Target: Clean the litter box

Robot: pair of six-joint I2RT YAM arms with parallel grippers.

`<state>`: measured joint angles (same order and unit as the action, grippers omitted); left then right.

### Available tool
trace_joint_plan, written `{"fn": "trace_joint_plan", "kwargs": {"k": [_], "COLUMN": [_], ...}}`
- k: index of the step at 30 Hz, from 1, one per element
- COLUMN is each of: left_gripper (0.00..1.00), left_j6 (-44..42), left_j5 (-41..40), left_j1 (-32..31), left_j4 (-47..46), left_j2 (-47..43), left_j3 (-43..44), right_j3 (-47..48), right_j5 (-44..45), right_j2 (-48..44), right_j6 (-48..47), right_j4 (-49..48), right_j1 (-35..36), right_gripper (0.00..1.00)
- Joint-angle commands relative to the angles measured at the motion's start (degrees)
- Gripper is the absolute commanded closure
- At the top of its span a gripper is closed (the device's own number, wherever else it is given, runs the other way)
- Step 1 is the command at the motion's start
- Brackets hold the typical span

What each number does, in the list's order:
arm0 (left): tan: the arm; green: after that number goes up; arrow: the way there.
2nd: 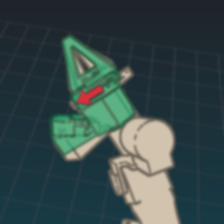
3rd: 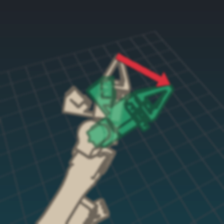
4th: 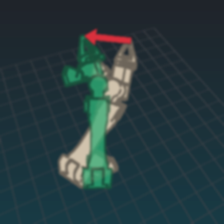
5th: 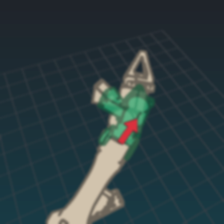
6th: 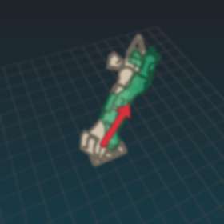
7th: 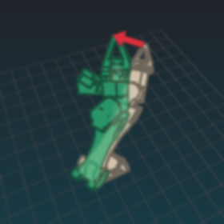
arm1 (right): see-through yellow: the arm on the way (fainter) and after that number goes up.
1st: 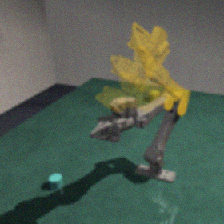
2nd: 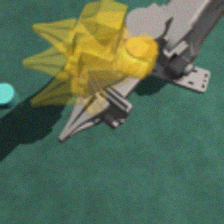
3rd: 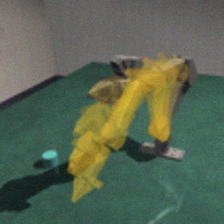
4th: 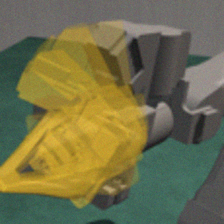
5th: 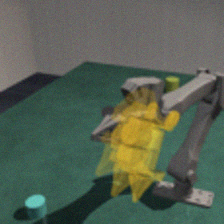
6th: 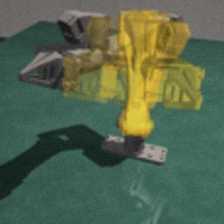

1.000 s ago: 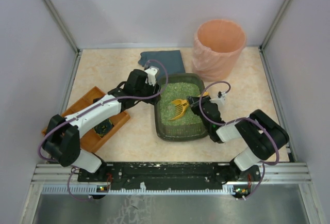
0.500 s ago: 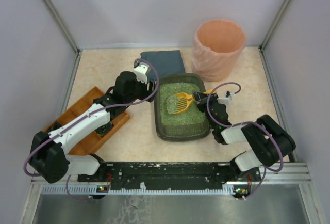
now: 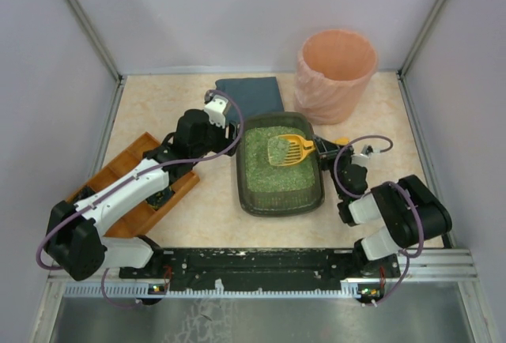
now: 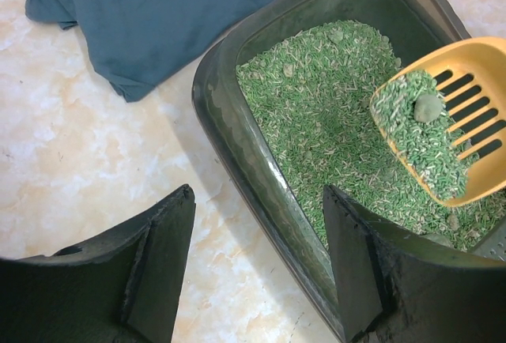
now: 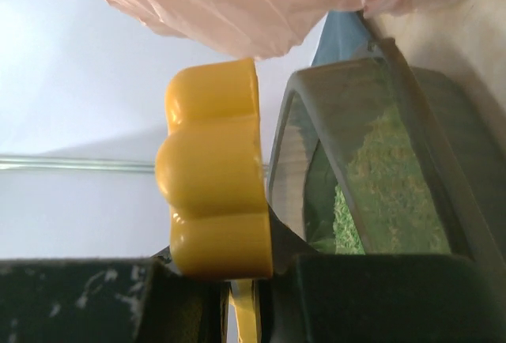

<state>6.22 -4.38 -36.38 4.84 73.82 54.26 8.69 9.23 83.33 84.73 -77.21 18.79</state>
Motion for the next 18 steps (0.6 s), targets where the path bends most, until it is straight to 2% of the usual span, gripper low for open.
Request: {"fn": "trace_joint_plan", "kwargs": {"k": [1, 6, 10, 13, 15, 18], "left_gripper": [0.28, 0.28, 0.27, 0.27, 0.27, 0.27], "left_j6": [0.3, 0.2, 0.2, 0.2, 0.2, 0.2], "left_j5": [-0.1, -0.5, -0.1, -0.3, -0.7, -0.6], "left_j1": [-0.3, -0.3, -0.3, -0.3, -0.3, -0.3], "left_j4": [-2.0, -1.9, -2.1, -1.0, -1.4, -2.1], "left_j2": [-0.3, -0.5, 0.0, 0.4, -0.2, -0.4], "left_j3": [-0.5, -0.6, -0.3, 0.2, -0.3, -0.6], "right_j3": [2.5, 0.2, 4.6, 2.7, 1.5, 5.4], "right_j5": [-7.5, -8.9, -14.1, -13.5, -12.2, -16.3], "right_j2": [4.8, 11.8, 12.2, 11.9, 12.4, 12.0], "right_j6": [6.1, 11.5, 10.1, 8.1, 9.2, 8.5], "right_j4": [-14.7, -21.5, -19.8, -17.8, -20.0, -19.4], "right_j1": [-0.3, -5.4, -1.6, -4.6, -5.8, -2.9], "right_gripper": [1.0, 1.0, 1.0, 1.0, 1.0, 1.0]}}
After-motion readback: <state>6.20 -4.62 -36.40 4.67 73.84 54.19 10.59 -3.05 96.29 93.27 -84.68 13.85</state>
